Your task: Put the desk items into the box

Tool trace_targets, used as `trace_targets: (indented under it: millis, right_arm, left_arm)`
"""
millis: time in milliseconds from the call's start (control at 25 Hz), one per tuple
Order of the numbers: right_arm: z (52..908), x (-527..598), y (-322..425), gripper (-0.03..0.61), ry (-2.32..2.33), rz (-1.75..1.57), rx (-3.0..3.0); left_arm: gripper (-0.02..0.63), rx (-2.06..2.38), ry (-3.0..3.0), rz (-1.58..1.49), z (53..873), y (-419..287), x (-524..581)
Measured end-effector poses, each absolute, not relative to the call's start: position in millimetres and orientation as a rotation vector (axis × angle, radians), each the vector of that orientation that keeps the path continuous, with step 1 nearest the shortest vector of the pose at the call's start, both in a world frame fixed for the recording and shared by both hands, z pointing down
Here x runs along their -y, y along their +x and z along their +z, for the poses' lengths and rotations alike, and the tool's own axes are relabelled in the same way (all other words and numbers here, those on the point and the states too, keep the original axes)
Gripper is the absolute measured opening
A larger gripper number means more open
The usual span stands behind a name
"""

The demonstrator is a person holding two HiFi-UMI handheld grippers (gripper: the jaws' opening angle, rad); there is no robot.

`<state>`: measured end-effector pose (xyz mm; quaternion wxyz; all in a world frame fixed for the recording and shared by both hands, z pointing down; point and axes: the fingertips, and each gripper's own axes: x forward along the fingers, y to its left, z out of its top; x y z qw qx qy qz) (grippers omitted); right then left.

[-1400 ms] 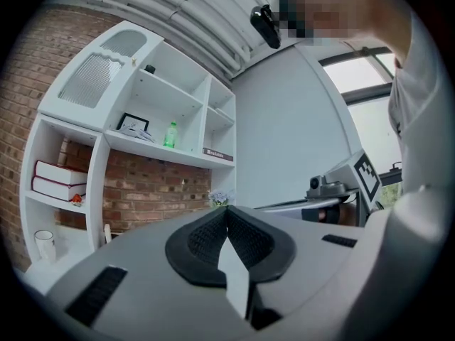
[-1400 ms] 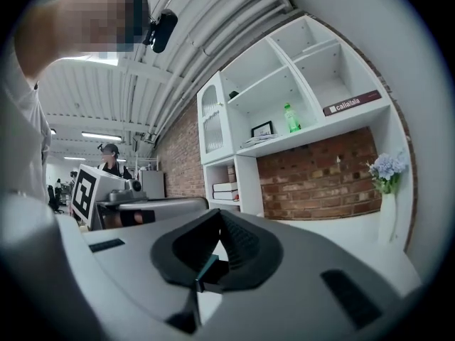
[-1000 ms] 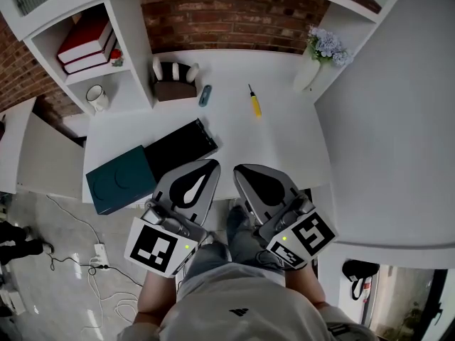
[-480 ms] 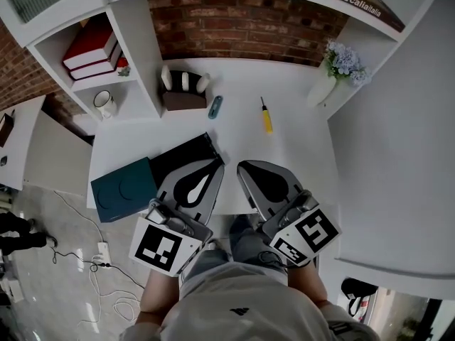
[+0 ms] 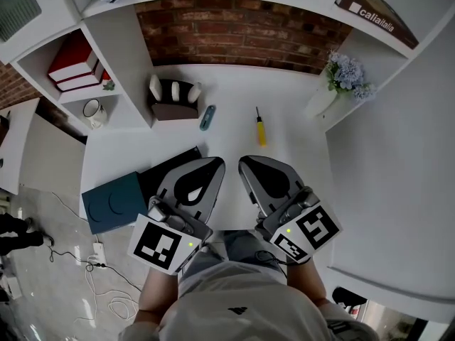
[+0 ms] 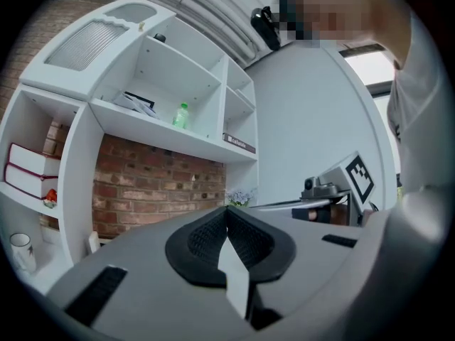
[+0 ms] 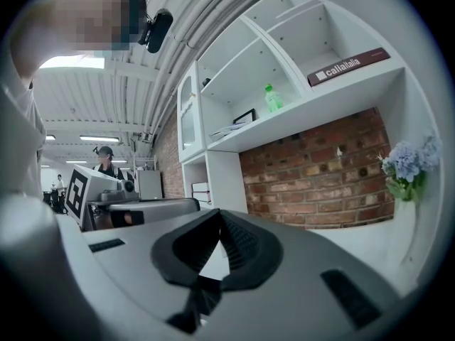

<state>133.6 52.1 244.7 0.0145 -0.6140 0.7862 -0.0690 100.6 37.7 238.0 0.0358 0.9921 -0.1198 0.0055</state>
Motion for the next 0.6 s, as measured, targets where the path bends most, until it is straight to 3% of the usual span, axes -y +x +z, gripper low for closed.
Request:
trace_targets:
  millis: [600]
  right_arm:
    - [287.2, -6.7, 239.0, 0.011, -2.034, -0.362, -2.411]
  left_arm:
    - [0.012, 0.371, 3.02, 0.098, 258.4, 168.5, -5.4]
